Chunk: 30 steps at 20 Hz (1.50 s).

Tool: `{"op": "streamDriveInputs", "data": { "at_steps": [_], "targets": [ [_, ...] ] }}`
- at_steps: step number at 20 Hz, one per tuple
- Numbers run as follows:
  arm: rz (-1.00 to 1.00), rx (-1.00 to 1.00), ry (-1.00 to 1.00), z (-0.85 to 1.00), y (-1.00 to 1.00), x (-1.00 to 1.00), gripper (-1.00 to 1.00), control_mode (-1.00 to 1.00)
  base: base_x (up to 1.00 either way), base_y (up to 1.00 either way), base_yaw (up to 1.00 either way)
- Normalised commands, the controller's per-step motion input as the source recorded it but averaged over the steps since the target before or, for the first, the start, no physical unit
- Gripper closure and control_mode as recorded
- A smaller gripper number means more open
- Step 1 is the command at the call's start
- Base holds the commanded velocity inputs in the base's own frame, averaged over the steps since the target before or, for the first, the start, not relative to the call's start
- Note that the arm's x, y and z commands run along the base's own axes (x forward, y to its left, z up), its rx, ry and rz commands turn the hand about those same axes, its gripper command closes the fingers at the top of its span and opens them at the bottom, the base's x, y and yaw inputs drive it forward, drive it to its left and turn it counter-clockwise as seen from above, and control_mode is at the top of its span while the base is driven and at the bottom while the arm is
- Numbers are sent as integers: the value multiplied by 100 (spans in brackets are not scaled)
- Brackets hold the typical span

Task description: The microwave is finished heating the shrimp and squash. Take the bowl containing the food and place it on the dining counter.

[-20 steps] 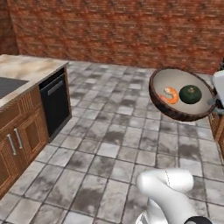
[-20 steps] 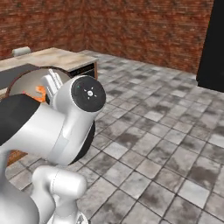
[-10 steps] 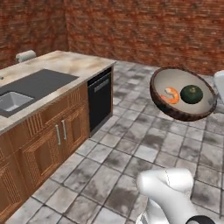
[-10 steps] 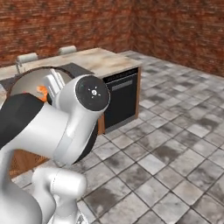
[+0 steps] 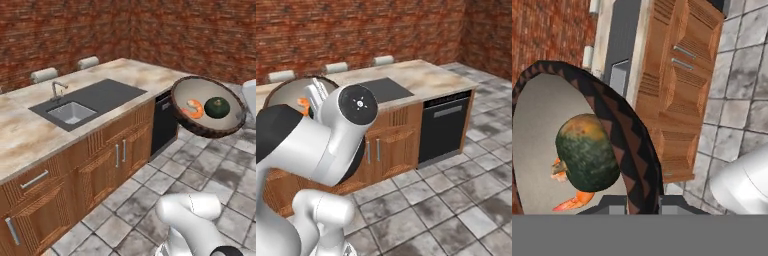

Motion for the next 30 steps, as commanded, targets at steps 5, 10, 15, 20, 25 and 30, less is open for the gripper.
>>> {"op": "streamDriveInputs", "data": {
  "at_steps": [5,10,15,20,25,30],
  "targets": [
    [0,0,0,0,0,0,100,100,10,8,53],
    [0,0,0,0,0,0,100,100,6,9,57],
    [0,0,0,0,0,0,100,100,16,9,51],
    [0,0,0,0,0,0,100,100,47,20,36],
    [0,0,0,0,0,0,100,100,78,26,22],
    [0,0,0,0,0,0,100,100,79,40,17]
  ]
}}
